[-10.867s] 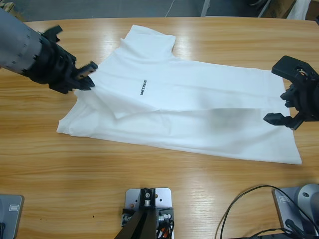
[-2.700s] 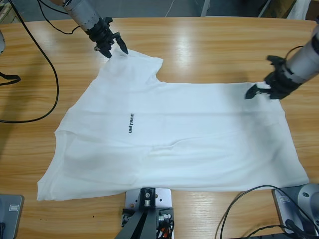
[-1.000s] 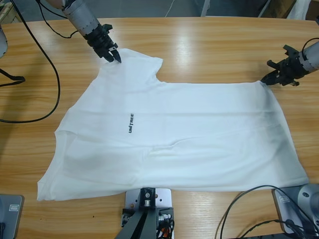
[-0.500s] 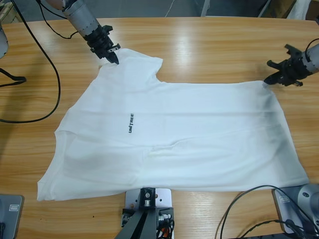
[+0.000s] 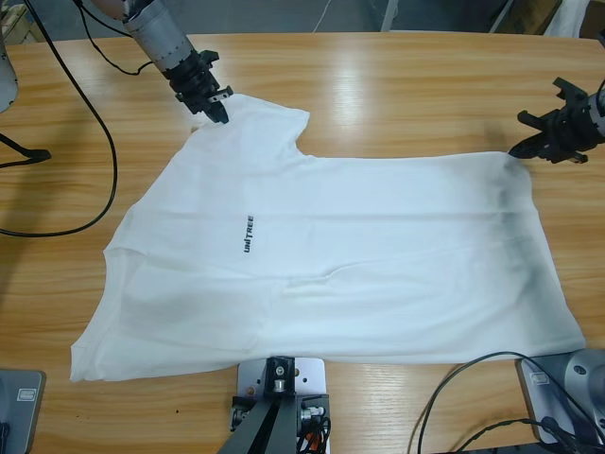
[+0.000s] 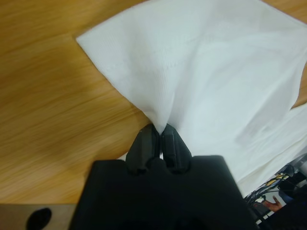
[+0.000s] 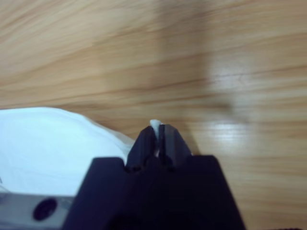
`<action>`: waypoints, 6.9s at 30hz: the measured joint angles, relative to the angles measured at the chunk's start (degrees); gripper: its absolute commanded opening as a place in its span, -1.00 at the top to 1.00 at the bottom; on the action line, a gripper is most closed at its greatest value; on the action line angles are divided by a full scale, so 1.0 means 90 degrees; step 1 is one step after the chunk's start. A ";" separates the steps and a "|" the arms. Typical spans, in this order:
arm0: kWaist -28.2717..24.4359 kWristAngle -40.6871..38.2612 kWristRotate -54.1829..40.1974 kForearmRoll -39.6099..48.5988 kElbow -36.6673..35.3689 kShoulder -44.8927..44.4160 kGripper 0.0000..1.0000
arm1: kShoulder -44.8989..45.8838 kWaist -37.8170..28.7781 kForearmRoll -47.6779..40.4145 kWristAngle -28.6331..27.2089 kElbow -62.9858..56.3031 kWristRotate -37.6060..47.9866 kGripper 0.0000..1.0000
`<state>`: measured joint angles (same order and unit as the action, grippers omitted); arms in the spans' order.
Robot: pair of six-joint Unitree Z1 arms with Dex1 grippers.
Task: Fold clothes
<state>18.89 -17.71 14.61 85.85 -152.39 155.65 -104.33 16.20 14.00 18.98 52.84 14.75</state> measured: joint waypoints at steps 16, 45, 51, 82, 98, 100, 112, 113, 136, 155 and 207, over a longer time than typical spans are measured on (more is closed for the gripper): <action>0.0029 0.0233 0.0006 0.0001 0.0103 -0.1415 1.00 | 0.1045 0.0000 0.1318 0.0000 -0.0435 0.0016 1.00; 0.0776 -0.0523 -0.0767 0.0093 0.4568 -0.3737 1.00 | 0.1903 -0.0008 0.2533 -0.0004 -0.0647 0.0015 1.00; 0.0776 -0.0499 -0.0767 0.0093 0.5145 -0.3863 1.00 | 0.1495 -0.0122 0.3410 -0.0236 -0.0432 -0.0039 1.00; 0.0739 -0.0736 -0.1142 0.0071 0.7448 -0.4180 -0.91 | 0.0222 -0.0679 0.4829 -0.1605 0.0452 0.0436 -1.00; 0.0617 -0.0881 -0.1273 -0.0261 0.7495 -0.4181 -0.89 | 0.1407 -0.0802 0.4305 -0.0905 0.0526 0.0624 -1.00; 0.0485 -0.0846 -0.1260 -0.0660 0.7668 -0.4234 -0.89 | 0.1718 -0.0812 0.4271 -0.0714 0.0476 0.0609 -1.00; 0.0557 -0.0761 -0.1104 -0.2643 0.8744 -0.4977 -0.87 | 0.2839 -0.2371 0.3744 -0.0602 0.0047 0.0679 -0.81; 0.0627 -0.0761 -0.1031 -0.2699 0.8816 -0.4982 -0.87 | 0.2884 -0.2560 0.3671 -0.0602 0.0044 0.0680 -0.81; 0.1466 -0.0052 -0.2078 -0.4178 0.9407 -0.5304 -0.86 | 0.3720 -0.2932 0.3112 -0.0601 -0.0587 0.0680 -0.69; 0.1708 -0.0053 -0.2255 -0.4475 0.9300 -0.4654 -0.53 | 0.3803 -0.2932 0.2900 -0.0601 -0.0766 0.0680 -0.69; 0.2441 0.1053 -0.2104 -0.3840 0.8541 -0.4912 -0.92 | 0.3802 -0.2933 0.2716 -0.0621 -0.0926 0.0680 -0.72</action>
<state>40.86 -8.24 -4.33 51.29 -75.52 111.44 -70.11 -10.19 38.45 13.39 44.51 20.87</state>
